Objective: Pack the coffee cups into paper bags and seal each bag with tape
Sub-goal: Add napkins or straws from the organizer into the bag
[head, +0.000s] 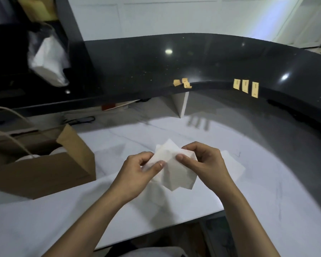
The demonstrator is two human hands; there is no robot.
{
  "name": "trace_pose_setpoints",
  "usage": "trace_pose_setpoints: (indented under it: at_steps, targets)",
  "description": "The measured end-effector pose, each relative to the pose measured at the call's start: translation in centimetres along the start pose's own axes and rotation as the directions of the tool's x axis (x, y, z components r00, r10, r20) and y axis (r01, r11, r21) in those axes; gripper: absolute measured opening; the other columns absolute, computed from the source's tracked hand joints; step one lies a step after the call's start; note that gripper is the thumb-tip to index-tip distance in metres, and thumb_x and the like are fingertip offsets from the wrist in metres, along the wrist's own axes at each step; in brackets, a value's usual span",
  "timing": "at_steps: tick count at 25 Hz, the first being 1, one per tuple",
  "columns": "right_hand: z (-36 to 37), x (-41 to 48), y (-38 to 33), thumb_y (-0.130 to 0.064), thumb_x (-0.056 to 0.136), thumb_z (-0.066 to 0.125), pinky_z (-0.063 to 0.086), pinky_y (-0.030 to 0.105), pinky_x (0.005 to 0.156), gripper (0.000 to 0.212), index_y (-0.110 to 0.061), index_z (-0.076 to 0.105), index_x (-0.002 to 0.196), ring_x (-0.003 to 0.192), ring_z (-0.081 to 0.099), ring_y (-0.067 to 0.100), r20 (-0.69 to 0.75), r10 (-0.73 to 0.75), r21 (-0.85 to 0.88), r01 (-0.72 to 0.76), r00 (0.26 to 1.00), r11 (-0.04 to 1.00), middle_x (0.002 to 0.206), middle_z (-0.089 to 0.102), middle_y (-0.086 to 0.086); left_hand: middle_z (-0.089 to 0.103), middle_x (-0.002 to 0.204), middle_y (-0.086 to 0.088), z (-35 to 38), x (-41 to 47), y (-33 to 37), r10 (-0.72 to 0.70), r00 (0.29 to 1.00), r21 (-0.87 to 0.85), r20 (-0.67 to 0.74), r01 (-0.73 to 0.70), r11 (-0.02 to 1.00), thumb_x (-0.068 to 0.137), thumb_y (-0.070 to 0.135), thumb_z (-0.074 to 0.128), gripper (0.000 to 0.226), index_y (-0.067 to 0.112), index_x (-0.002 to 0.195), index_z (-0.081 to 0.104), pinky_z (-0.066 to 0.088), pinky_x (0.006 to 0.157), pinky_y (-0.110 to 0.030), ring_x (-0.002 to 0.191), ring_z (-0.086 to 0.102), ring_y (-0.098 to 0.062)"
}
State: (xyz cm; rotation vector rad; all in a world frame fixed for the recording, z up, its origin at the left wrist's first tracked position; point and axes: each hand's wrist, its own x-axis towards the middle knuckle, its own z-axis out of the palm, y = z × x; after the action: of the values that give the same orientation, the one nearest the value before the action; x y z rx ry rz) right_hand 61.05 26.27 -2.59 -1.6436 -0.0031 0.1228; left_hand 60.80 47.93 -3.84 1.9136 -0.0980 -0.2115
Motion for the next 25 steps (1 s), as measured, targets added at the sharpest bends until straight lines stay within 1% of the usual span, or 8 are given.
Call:
trace_pose_setpoints:
  at_steps: [2,4,7,10,12,17,21,25]
  targets:
    - [1.6,0.1,-0.3,-0.014,0.078,0.085,0.056,0.034,0.073,0.035,-0.021,0.072,0.11,0.093,0.072,0.022,0.138,0.008,0.12,-0.024,0.99,0.992,0.104,0.074,0.004,0.071,0.085,-0.004,-1.5,-0.8,0.0,-0.003,0.998,-0.057,-0.063,0.0,0.998,0.092,0.037,0.07,0.018,0.019,0.09,0.073,0.052,0.068,-0.037,0.081,0.066,-0.024]
    - [3.3,0.5,-0.3,-0.007,0.077,0.083,0.058,0.034,0.078,0.053,-0.019,0.064,0.125,0.104,0.071,0.023,0.247,0.025,0.204,-0.077,0.969,0.976,0.114,0.073,0.007,0.073,0.086,-0.006,-3.2,-1.3,0.1,-0.029,0.989,-0.15,-0.145,0.007,0.989,0.094,0.028,0.067,0.014,0.015,0.092,0.073,0.052,0.066,-0.032,0.078,0.069,-0.022]
    - [6.2,1.5,-0.6,0.001,0.086,0.076,0.057,0.032,0.079,0.038,-0.008,0.065,0.121,0.101,0.073,0.026,0.223,0.017,0.191,-0.061,0.975,0.98,0.11,0.076,0.011,0.076,0.088,-0.002,-6.0,-1.9,0.1,-0.07,0.969,-0.223,-0.237,0.016,0.975,0.095,0.022,0.066,0.012,0.013,0.097,0.072,0.054,0.066,-0.027,0.079,0.07,-0.013]
    - [8.8,2.4,-1.4,-0.003,0.091,0.07,0.057,0.03,0.075,0.024,-0.006,0.071,0.114,0.097,0.075,0.025,0.166,-0.021,0.174,-0.008,0.986,0.985,0.106,0.078,0.01,0.076,0.092,-0.005,-8.3,-2.5,-0.3,-0.074,0.957,-0.234,-0.282,0.006,0.972,0.094,0.024,0.068,0.015,0.01,0.098,0.072,0.056,0.074,-0.039,0.084,0.071,-0.019]
    - [10.3,2.8,-2.1,-0.003,0.092,0.069,0.057,0.027,0.073,0.022,-0.006,0.072,0.114,0.096,0.075,0.023,0.156,-0.039,0.174,0.012,0.987,0.985,0.106,0.078,0.008,0.077,0.095,-0.003,-9.9,-3.0,-0.3,-0.076,0.954,-0.251,-0.291,0.001,0.968,0.093,0.024,0.067,0.016,0.01,0.102,0.071,0.057,0.08,-0.04,0.09,0.073,-0.022]
    - [13.6,4.3,-2.8,-0.014,0.095,0.068,0.056,0.037,0.076,0.015,-0.011,0.075,0.108,0.094,0.073,0.022,0.022,-0.001,0.162,-0.003,1.0,0.987,0.104,0.078,0.004,0.073,0.092,0.008,-14.0,-4.2,-0.3,-0.005,0.929,-0.125,-0.37,-0.045,0.991,0.097,0.024,0.062,0.008,0.025,0.103,0.068,0.056,0.078,-0.026,0.09,0.068,-0.012]
    - [16.4,5.3,-3.3,-0.017,0.097,0.066,0.055,0.036,0.075,0.013,-0.014,0.076,0.104,0.088,0.071,0.015,-0.079,0.048,0.147,-0.035,0.996,0.988,0.1,0.078,0.003,0.069,0.089,0.009,-17.7,-5.8,0.2,0.048,0.916,0.018,-0.397,-0.045,0.999,0.099,0.025,0.057,0.012,0.03,0.103,0.067,0.061,0.077,-0.036,0.086,0.068,-0.012]
    - [19.1,6.2,-3.5,-0.017,0.096,0.067,0.057,0.037,0.072,0.009,-0.015,0.074,0.102,0.086,0.07,0.016,-0.133,0.057,0.111,-0.043,0.989,0.993,0.096,0.077,0.0,0.066,0.089,0.012,-20.9,-7.6,1.3,0.251,0.843,0.218,-0.475,-0.164,0.962,0.098,0.033,0.054,0.013,0.032,0.101,0.066,0.059,0.074,-0.037,0.089,0.066,-0.014]
